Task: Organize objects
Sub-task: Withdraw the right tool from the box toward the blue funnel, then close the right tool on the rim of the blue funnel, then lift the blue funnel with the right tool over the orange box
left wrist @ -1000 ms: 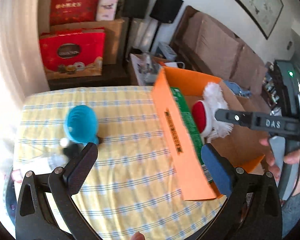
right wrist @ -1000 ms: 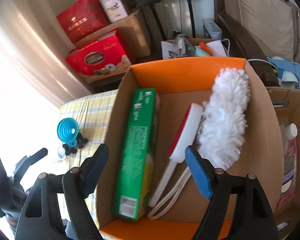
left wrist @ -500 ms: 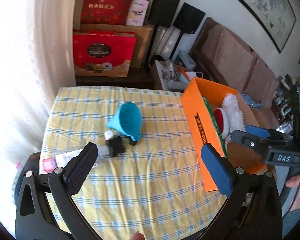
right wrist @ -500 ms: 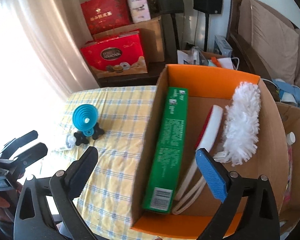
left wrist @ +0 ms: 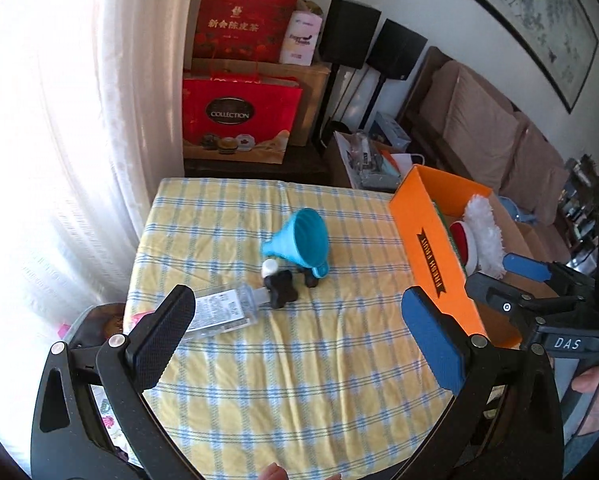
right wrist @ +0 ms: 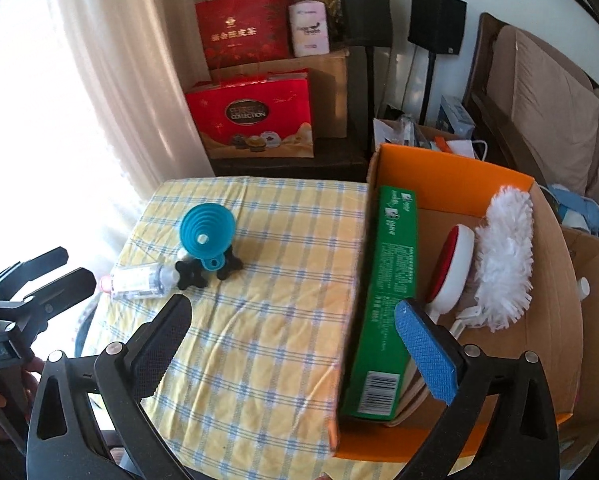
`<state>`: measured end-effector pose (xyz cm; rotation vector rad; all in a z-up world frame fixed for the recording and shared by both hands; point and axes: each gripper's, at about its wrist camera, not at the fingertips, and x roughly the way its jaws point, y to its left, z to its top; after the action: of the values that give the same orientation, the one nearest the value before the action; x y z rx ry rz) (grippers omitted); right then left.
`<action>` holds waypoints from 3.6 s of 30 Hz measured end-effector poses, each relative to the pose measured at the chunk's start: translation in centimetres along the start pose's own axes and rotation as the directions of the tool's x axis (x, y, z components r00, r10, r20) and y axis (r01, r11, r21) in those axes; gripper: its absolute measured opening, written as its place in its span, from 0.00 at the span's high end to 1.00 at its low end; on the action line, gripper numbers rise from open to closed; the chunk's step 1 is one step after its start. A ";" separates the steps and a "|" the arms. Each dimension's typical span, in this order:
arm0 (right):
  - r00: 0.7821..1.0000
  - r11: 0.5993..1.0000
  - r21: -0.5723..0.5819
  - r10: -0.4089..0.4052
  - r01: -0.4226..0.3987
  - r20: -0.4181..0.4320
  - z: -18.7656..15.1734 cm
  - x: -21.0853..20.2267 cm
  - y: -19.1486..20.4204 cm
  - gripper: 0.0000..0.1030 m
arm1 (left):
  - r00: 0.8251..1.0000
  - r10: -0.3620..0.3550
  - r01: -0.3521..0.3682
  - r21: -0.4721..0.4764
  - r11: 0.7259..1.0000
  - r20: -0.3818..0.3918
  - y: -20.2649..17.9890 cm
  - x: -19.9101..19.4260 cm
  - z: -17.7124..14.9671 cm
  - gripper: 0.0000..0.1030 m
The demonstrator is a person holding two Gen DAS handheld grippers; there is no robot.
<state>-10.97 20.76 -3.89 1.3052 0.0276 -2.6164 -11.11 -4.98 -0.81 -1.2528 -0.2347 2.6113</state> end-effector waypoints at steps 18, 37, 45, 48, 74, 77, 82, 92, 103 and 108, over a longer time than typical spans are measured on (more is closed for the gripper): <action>0.997 0.996 -0.033 0.081 -0.082 -0.014 0.6 3.0 3.9 0.01 | 0.996 0.091 -0.091 -0.027 0.995 -0.024 6.7 0.7 -1.1 0.00; 0.986 0.988 -0.001 0.154 -0.154 -0.068 1.9 7.9 4.9 0.01 | 0.993 0.033 -0.053 -0.179 0.982 -0.113 14.3 6.1 -4.1 0.00; 0.979 0.985 0.023 0.175 -0.173 -0.102 2.0 9.8 4.6 0.03 | 0.995 -0.012 -0.013 -0.241 0.970 -0.103 15.9 7.3 -4.0 0.00; 0.976 0.981 0.063 0.190 -0.185 -0.102 2.6 10.5 4.1 0.03 | 0.995 -0.013 -0.012 -0.238 0.971 -0.101 15.7 7.5 -3.5 0.00; 0.950 0.970 0.069 0.241 -0.232 -0.199 4.7 17.8 7.1 0.42 | 0.992 -0.020 0.004 -0.129 0.992 -0.125 10.7 9.8 -0.9 0.00; 0.956 0.974 0.062 0.227 -0.219 -0.184 4.7 17.2 6.8 0.44 | 0.992 -0.024 0.010 -0.109 0.994 -0.126 9.7 10.1 -0.4 0.01; 0.960 0.967 0.103 0.245 -0.232 -0.136 5.4 15.3 5.2 0.45 | 0.988 -0.021 0.012 -0.058 0.998 -0.152 7.7 11.1 0.7 0.06; 0.969 0.958 0.172 0.242 -0.230 -0.054 6.6 10.5 1.6 0.45 | 0.976 -0.018 0.024 0.026 0.999 -0.217 3.4 13.7 2.1 0.15; 0.972 0.960 0.179 0.228 -0.214 -0.062 5.5 9.5 0.1 0.45 | 0.964 0.063 -0.044 0.080 0.996 -0.257 2.1 15.9 2.1 0.41; 0.970 0.960 0.175 0.234 -0.220 -0.065 5.0 8.8 -0.1 0.45 | 0.957 0.104 -0.072 0.124 0.990 -0.270 2.0 17.4 2.0 0.62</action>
<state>-20.08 18.70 -7.87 1.3818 -0.3158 -2.4096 -23.47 -2.13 -12.99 -1.5980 0.0190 2.4413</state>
